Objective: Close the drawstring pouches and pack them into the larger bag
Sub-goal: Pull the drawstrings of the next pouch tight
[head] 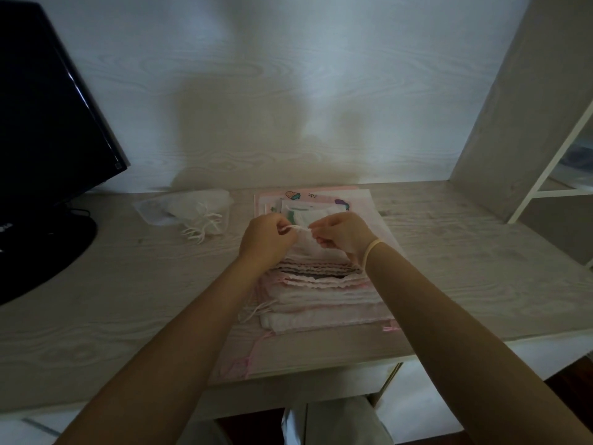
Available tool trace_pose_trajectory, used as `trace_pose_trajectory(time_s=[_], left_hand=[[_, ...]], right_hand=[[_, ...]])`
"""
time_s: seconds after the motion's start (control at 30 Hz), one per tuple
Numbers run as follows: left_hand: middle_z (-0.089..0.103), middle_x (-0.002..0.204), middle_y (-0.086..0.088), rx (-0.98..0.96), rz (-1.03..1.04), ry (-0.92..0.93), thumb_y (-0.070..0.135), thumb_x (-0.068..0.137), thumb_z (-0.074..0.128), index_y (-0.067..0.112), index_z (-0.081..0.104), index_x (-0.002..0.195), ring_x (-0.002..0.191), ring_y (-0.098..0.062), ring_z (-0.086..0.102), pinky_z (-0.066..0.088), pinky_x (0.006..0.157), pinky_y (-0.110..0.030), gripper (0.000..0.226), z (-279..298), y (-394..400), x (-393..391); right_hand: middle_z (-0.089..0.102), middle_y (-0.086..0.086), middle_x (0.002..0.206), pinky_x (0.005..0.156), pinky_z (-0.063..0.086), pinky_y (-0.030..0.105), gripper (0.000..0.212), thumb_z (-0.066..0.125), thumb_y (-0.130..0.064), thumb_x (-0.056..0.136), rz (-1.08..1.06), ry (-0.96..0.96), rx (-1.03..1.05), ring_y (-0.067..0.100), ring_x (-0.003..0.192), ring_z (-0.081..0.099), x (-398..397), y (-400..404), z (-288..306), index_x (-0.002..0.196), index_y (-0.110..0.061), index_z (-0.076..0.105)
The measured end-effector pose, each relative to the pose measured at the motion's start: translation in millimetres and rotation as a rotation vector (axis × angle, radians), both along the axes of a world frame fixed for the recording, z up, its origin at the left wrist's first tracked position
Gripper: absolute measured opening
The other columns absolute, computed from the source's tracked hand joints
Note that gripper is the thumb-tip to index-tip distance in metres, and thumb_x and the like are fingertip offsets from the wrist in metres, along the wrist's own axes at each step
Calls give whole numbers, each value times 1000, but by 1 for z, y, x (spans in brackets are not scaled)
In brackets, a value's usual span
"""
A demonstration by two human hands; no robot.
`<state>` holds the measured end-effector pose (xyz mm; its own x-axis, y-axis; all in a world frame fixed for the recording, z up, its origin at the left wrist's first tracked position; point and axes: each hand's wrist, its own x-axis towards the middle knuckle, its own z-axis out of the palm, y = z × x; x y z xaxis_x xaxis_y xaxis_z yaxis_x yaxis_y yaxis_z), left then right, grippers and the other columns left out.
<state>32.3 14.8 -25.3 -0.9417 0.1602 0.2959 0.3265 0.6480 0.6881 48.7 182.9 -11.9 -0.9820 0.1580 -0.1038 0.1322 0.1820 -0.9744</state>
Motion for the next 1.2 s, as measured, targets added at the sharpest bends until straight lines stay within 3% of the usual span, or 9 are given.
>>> trace_pose_trajectory(time_s=[0.2, 0.43, 0.6, 0.67, 0.73, 0.83, 0.97, 1.07, 1.2], left_hand=[[66, 86, 0, -398, -93, -83, 27, 84, 64, 17, 67, 89, 79, -20, 62, 46, 65, -30, 11, 9, -13, 0], [61, 79, -1, -719, -87, -20, 32, 78, 67, 17, 62, 80, 72, -21, 61, 48, 62, -30, 16, 22, -12, 1], [52, 120, 3, -554, -181, 53, 36, 72, 74, 26, 58, 118, 92, -19, 58, 49, 72, -32, 49, 18, -8, -9], [44, 119, 4, -506, -268, 77, 40, 74, 75, 31, 56, 128, 94, -17, 52, 48, 72, -32, 59, 18, 2, -9], [42, 108, 3, -551, -282, 121, 42, 80, 72, 27, 63, 122, 89, -16, 47, 42, 67, -30, 46, 16, 14, -11], [47, 108, -1, -561, -184, 146, 40, 83, 70, 20, 69, 110, 88, -19, 51, 39, 66, -29, 34, 12, 25, -17], [53, 90, -4, -290, -18, 90, 31, 85, 67, 15, 57, 71, 76, -25, 55, 36, 58, -28, 24, 12, 22, -26], [59, 86, -2, 104, 211, -15, 28, 88, 61, 12, 62, 91, 73, -24, 60, 49, 61, -30, 16, 18, 6, -35], [59, 77, -9, 960, 432, -376, 17, 92, 60, 2, 58, 100, 47, -18, 61, 57, 49, -31, 17, 18, -38, -55]], right_hand=[[68, -3, 83, 81, 42, 12, 10, 68, -5, 86, -95, 192, 587, 6, 77, 58, -8, 3, -5, 89, -10, 76], [71, 1, 90, 89, 46, 17, 8, 69, -8, 86, -52, 205, 660, 10, 84, 61, -10, -6, -4, 88, -10, 76], [66, -1, 76, 77, 49, 22, 10, 65, -2, 86, 40, 172, 485, 7, 71, 57, -2, 5, 9, 86, -7, 74], [67, 5, 76, 70, 49, 24, 11, 64, -1, 85, 57, 193, 431, 11, 66, 57, 1, 8, 14, 85, -6, 73], [67, 3, 80, 69, 48, 20, 11, 64, -5, 86, 45, 246, 511, 8, 69, 57, 1, 7, 16, 86, -9, 74], [61, 5, 97, 85, 46, 26, 15, 61, -16, 89, -83, 333, 831, 16, 89, 55, 1, 11, 15, 100, -16, 71], [66, 6, 98, 77, 53, 34, 37, 52, -15, 88, -139, 269, 833, 21, 80, 59, 4, 13, 24, 124, -16, 59], [62, 3, 88, 69, 50, 32, 39, 50, -10, 87, -156, 314, 750, 20, 74, 56, 2, 2, 27, 126, -14, 54], [64, 9, 108, 79, 52, 34, 30, 52, -14, 90, -62, 252, 737, 22, 80, 59, -8, -23, 26, 119, -14, 58]])
